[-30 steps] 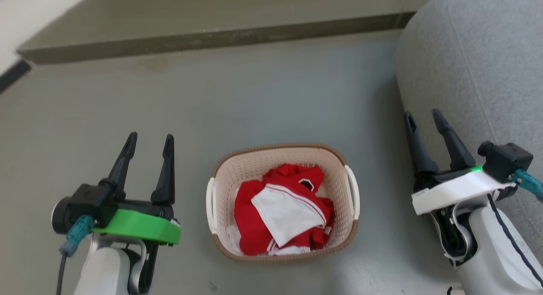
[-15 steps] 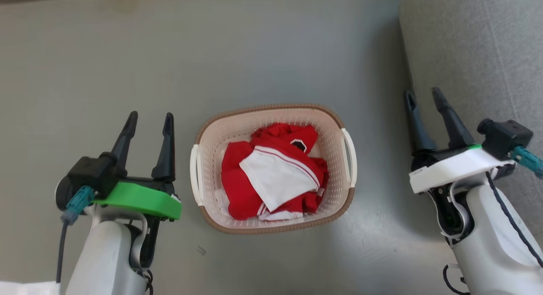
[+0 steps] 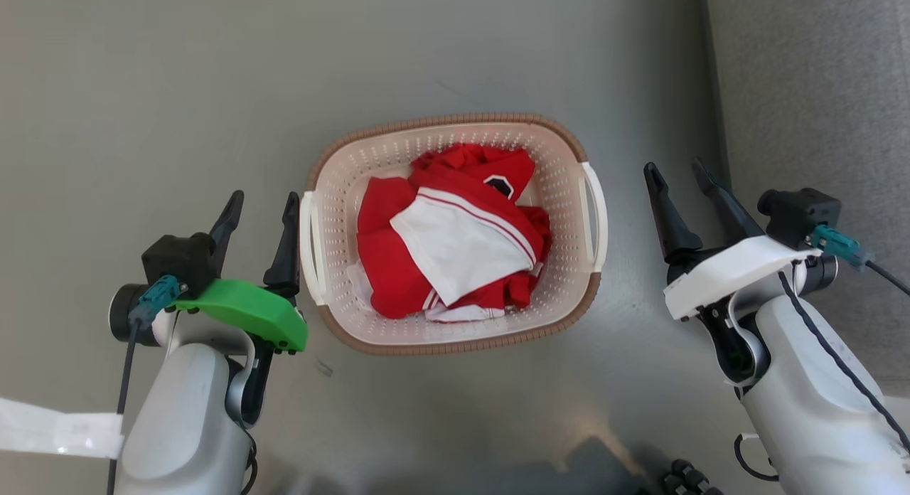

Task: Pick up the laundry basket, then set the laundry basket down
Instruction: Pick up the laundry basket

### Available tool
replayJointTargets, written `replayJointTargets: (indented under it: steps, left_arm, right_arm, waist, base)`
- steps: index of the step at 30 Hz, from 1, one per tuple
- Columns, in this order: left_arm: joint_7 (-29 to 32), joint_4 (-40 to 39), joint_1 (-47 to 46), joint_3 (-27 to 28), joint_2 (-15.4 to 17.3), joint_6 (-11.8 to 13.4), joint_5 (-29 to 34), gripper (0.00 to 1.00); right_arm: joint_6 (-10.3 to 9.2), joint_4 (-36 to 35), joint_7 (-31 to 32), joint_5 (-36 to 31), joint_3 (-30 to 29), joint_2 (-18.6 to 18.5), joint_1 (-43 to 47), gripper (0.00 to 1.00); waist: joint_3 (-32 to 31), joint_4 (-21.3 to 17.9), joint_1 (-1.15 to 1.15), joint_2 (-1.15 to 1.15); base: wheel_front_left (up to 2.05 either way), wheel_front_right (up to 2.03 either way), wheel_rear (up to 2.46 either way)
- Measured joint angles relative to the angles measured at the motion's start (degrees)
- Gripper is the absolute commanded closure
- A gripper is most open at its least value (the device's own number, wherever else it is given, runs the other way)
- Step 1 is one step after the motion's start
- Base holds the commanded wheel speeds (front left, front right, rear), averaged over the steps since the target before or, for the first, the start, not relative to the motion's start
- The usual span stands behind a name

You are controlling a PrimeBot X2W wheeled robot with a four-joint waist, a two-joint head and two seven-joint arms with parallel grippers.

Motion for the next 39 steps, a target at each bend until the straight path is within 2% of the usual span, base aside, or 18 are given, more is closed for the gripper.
replayJointTargets:
  steps: [17,39]
  left_arm:
    - [2.36,14.32,-10.98,-3.23,-0.38,-0.15,-2.49,0.0]
    - [4.81,24.38,-20.22,-8.59,-0.81,-0.25,-7.36,0.0]
  right_arm:
    - [0.01,14.57,0.01,3.31,4.92,0.49,-9.96,0.0]
    - [0.05,26.62,1.47,6.24,11.84,2.22,-20.93,0.0]
  waist:
    - [9.03,0.58,0.0,0.0]
    - [17.46,1.75,0.0,0.0]
  base:
    - [0.0,0.0,0.0]
    - [0.0,0.0,0.0]
